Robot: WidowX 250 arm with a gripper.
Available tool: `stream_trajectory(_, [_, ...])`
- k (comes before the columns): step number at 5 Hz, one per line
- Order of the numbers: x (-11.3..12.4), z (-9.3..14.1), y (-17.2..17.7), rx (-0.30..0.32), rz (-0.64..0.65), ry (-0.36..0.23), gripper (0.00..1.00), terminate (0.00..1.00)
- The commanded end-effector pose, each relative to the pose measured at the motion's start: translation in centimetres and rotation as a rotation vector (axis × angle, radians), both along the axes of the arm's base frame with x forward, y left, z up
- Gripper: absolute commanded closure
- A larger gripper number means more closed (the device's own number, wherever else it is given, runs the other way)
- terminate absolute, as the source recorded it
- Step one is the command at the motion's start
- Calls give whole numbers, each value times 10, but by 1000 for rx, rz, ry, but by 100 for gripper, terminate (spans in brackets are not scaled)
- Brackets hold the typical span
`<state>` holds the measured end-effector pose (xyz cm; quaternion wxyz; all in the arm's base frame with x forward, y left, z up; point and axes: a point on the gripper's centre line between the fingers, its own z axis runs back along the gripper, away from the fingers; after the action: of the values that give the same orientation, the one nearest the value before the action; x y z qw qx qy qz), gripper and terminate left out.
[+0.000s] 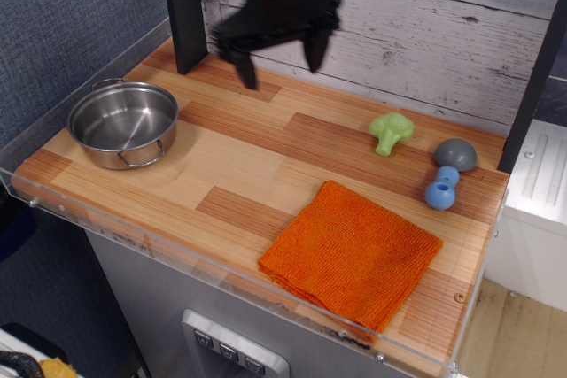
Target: Move the broccoli to bottom center of table
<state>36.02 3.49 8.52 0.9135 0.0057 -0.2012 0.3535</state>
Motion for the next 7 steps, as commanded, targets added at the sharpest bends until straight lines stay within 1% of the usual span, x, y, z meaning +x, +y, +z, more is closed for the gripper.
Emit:
stream_trajectory(1, [19,-17,-61,-69,-164,-4,0,0])
stream_trajectory(2, [30,-28,-78,-97,-219,1,0,0])
stream_trajectory(3, [39,-30,-88,-89,-237,-10,0,0])
stream_trajectory(4, [43,-35,-92,-88,-240,0,0,0])
stream_trajectory(5, [40,-46,-91,-92,-241,21,0,0])
stream_trajectory(6, [35,-55,-89,-72,-232,45,100,0])
stream_trajectory(7, [32,-57,-87,-67,-226,53,100,0])
